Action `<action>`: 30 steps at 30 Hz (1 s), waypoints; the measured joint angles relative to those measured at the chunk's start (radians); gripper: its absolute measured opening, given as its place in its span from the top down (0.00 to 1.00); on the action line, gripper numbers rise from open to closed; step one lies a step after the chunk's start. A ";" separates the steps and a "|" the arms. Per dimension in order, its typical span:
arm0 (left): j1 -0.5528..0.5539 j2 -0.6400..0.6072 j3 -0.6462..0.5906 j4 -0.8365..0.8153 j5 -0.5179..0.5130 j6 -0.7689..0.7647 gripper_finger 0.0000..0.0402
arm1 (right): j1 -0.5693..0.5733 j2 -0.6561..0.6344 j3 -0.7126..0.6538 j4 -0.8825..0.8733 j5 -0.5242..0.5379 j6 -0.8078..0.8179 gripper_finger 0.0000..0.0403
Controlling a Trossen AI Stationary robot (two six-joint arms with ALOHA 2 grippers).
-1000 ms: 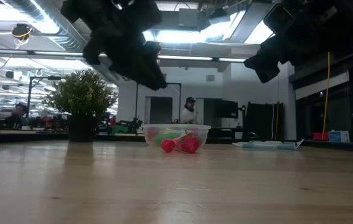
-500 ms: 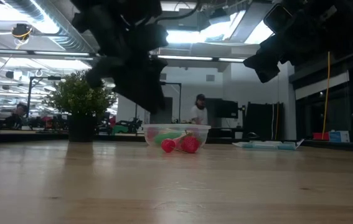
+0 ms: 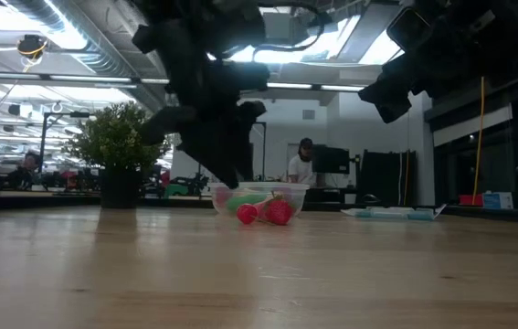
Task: Pick and placing Produce into tupperware
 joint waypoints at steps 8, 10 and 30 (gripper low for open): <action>0.006 0.075 0.062 -0.048 0.005 0.025 0.63 | 0.000 0.000 0.000 -0.008 0.000 0.000 0.44; 0.010 0.086 0.073 -0.042 0.005 0.043 0.62 | 0.000 0.000 0.000 -0.013 0.000 0.000 0.44; 0.026 0.159 0.075 -0.045 -0.011 0.051 0.64 | 0.000 0.000 0.000 -0.032 0.000 0.000 0.44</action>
